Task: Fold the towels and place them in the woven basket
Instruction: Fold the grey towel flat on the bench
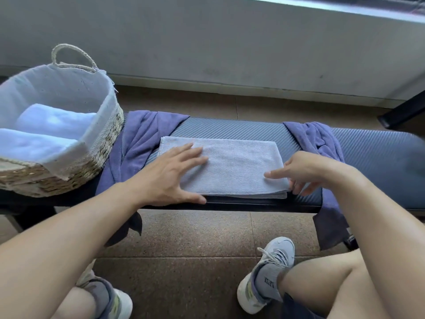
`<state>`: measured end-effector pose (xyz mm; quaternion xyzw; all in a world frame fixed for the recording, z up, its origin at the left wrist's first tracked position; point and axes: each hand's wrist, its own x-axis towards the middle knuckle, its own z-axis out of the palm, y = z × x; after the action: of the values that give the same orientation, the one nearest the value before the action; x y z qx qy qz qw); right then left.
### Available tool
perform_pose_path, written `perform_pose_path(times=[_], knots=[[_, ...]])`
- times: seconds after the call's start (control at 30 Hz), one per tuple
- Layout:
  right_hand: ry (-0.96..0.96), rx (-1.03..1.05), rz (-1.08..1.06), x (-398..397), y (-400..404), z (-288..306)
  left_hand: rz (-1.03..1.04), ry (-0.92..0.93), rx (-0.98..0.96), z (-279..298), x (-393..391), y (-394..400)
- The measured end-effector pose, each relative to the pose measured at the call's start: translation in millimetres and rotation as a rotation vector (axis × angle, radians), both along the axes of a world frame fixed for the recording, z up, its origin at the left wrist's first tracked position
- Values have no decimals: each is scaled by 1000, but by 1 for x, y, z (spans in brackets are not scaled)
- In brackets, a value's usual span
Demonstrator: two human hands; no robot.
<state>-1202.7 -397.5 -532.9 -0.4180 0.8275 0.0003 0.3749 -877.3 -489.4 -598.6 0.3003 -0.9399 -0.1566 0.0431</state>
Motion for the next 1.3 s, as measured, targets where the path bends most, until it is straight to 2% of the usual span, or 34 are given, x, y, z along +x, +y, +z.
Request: perform_pose_path(times=[0.1, 0.37, 0.57, 0.83, 1.0, 1.2, 1.3], knots=[[9, 33, 56, 0, 1, 1, -24, -73, -110, -9, 17, 8], [-153, 0, 40, 3, 3, 6, -77, 99, -233, -28, 38, 21], [-198, 53, 30, 2, 12, 8, -141, 249, -365, -7, 42, 25], [-136, 128, 31, 2, 14, 4, -97, 220, -350, 12, 50, 25], [-87, 163, 55, 6, 14, 3, 41, 233, -335, 24, 51, 24], [-8, 136, 26, 6, 14, 1, 177, 35, -243, 16, 46, 34], [56, 41, -7, 5, 12, -3, 235, 44, -240, 18, 43, 39]])
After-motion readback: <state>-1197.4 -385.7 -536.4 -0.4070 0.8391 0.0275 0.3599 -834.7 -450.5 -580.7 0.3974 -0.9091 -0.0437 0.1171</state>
